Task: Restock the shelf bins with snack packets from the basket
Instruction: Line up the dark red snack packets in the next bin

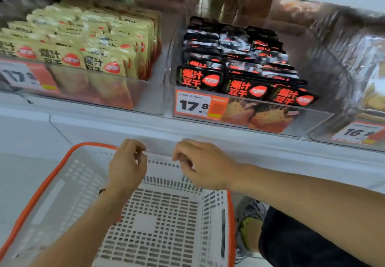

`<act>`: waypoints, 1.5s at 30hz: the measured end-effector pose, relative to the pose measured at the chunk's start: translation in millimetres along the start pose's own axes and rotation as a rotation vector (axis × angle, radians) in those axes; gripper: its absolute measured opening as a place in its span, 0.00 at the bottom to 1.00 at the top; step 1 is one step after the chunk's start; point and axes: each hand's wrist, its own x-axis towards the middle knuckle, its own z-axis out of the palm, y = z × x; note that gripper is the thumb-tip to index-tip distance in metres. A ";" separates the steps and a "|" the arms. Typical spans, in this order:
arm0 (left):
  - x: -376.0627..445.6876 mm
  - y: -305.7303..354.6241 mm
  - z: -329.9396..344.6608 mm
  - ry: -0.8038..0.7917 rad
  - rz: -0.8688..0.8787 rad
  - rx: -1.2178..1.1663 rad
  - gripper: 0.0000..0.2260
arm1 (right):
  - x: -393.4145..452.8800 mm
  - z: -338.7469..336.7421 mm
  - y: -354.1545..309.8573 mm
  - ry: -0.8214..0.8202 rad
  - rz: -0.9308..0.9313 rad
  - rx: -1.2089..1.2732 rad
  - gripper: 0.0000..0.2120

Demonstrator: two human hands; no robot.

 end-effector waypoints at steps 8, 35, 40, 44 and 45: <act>-78.4 -168.1 -10.7 -0.455 -0.937 0.038 0.11 | 83.6 226.9 -11.2 -0.604 0.499 0.230 0.15; 0.3 19.2 -13.4 -0.767 -0.189 -0.385 0.13 | 16.6 -2.0 17.3 -0.311 0.348 0.130 0.08; 24.2 139.8 -19.6 -0.480 0.174 -0.406 0.08 | -51.5 -114.3 9.6 0.204 0.128 -0.107 0.13; 40.0 208.8 -25.9 -0.117 0.388 -0.377 0.08 | -91.2 -162.9 12.4 0.535 0.026 -0.285 0.12; 44.8 219.3 -25.2 -0.040 0.477 -0.305 0.09 | -97.5 -173.8 13.1 0.598 0.009 -0.342 0.12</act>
